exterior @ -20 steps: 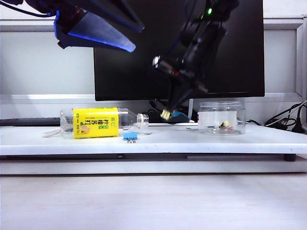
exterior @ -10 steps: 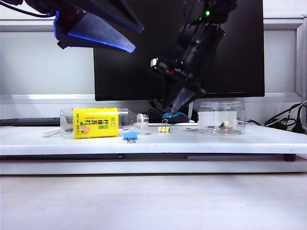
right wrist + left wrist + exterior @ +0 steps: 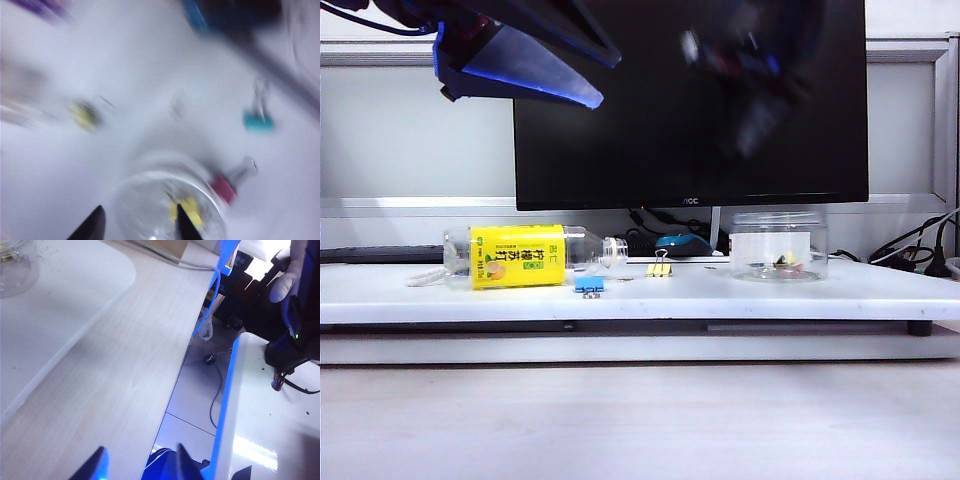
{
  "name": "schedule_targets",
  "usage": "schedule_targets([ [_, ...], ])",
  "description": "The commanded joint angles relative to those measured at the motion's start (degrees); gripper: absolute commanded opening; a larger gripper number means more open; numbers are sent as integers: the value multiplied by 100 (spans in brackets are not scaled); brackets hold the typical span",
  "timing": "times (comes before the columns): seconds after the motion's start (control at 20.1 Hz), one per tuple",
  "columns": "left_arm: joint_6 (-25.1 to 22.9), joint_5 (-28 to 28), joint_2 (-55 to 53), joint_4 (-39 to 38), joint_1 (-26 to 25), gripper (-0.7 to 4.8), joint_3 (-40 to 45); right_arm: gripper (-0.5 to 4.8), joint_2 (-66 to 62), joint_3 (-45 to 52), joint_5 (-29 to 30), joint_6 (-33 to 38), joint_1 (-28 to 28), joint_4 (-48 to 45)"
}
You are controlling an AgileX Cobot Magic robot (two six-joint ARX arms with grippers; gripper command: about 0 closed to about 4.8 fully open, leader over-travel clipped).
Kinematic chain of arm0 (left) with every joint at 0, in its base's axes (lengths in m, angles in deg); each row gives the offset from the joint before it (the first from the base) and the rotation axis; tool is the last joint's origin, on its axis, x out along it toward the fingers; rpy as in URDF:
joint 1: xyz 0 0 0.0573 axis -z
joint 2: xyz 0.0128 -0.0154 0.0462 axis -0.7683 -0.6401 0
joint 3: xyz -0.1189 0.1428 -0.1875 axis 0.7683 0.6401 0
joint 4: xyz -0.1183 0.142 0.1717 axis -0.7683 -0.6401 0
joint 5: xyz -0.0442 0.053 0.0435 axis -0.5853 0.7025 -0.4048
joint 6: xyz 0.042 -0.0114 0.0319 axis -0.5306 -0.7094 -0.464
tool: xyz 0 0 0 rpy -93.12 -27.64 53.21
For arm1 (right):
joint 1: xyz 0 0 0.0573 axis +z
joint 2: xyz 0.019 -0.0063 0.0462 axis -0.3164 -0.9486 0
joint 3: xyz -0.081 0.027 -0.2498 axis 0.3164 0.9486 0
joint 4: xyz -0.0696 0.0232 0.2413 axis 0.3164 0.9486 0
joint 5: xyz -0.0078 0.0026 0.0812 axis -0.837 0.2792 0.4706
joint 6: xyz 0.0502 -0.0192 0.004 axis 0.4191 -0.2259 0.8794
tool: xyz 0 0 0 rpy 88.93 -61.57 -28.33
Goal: Take the clips out of the round transparent plastic box and place them on the table.
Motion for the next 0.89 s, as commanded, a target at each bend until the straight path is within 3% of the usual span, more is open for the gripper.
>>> schedule_targets([
  [0.05, -22, -9, 11, 26, 2, 184, 0, 180, 50, 337, -160, -37, 72, 4],
  [0.35, -22, -9, 11, 31, 2, 184, 0, 180, -247, 531, -737, -9, 72, 155],
  [0.89, -46, 79, 11, 35, 2, 184, 0, 180, -254, 1086, -835, -90, 70, 264],
])
